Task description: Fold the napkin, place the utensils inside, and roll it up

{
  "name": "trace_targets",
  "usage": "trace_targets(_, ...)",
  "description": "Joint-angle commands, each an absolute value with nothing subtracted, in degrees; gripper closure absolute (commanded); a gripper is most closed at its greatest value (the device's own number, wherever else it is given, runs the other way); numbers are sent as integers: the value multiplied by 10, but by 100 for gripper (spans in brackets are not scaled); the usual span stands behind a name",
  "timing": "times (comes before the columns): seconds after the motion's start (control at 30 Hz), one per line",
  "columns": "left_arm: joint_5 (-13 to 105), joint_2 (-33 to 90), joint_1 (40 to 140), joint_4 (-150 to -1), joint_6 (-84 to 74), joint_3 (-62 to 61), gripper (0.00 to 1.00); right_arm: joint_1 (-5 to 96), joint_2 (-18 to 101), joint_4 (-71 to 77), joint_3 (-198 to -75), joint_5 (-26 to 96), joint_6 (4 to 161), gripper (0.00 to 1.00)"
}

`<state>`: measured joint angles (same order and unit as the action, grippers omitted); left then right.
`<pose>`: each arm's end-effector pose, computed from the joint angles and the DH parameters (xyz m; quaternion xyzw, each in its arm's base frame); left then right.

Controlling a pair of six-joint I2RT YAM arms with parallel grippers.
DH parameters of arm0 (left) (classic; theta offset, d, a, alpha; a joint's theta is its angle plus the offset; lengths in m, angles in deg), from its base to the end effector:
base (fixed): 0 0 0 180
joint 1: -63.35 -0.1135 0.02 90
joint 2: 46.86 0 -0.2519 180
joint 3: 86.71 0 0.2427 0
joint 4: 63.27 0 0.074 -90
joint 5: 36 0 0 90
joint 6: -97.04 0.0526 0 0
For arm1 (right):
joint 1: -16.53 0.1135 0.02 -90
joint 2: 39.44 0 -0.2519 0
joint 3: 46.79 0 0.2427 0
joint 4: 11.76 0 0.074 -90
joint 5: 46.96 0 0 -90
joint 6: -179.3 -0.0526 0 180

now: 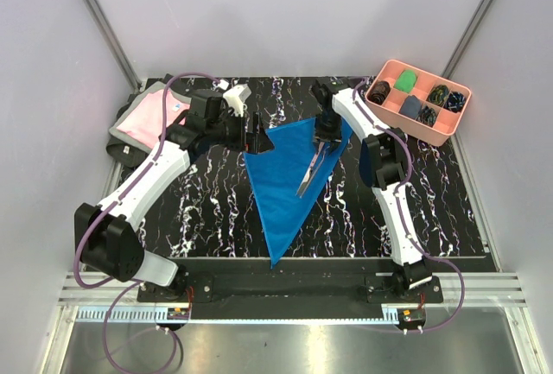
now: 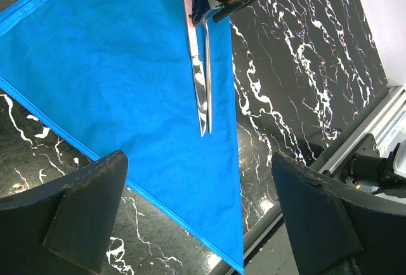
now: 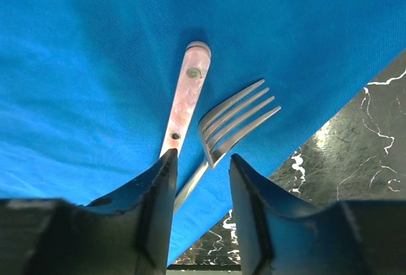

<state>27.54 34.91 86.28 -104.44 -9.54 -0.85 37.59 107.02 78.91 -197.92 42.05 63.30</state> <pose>0.2880 -0.1473 0.3071 0.1501 0.8645 -0.3394 0.3390 0.4482 0.1736 0.1462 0.0428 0.9984 0.0218 0.0285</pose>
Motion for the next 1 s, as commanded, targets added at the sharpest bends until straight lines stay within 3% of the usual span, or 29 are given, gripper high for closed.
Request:
trace_targets(0.0, 262, 329, 862, -1022, -96, -3, 1, 382, 1055, 846, -2007, 418, 631, 51)
trace_targets(0.13, 266, 331, 862, -1024, -95, -3, 1, 382, 1019, 835, -2008, 401, 642, 43)
trace_targets(0.17, 268, 332, 862, -1025, -93, -3, 1, 381, 1009, 831, -2001, 404, 647, 37)
trace_targets(0.27, 276, 335, 862, -1027, -90, -2, 1, 374, 966, 807, -1968, 417, 650, 33)
trace_targets(0.47, 292, 338, 862, -1034, -84, 0, 1, 310, 890, 681, -1830, 384, 643, 40)
trace_targets(0.63, 304, 345, 862, -1039, -79, 0, 1, 268, 834, 551, -1700, 337, 631, 52)
trace_targets(0.77, 314, 356, 863, -1042, -78, 0, 1, 264, 804, 476, -1579, 328, 630, 55)
trace_targets(0.97, 304, 383, 862, -1042, -85, -1, 1, 263, 794, 401, -1503, 310, 614, 55)
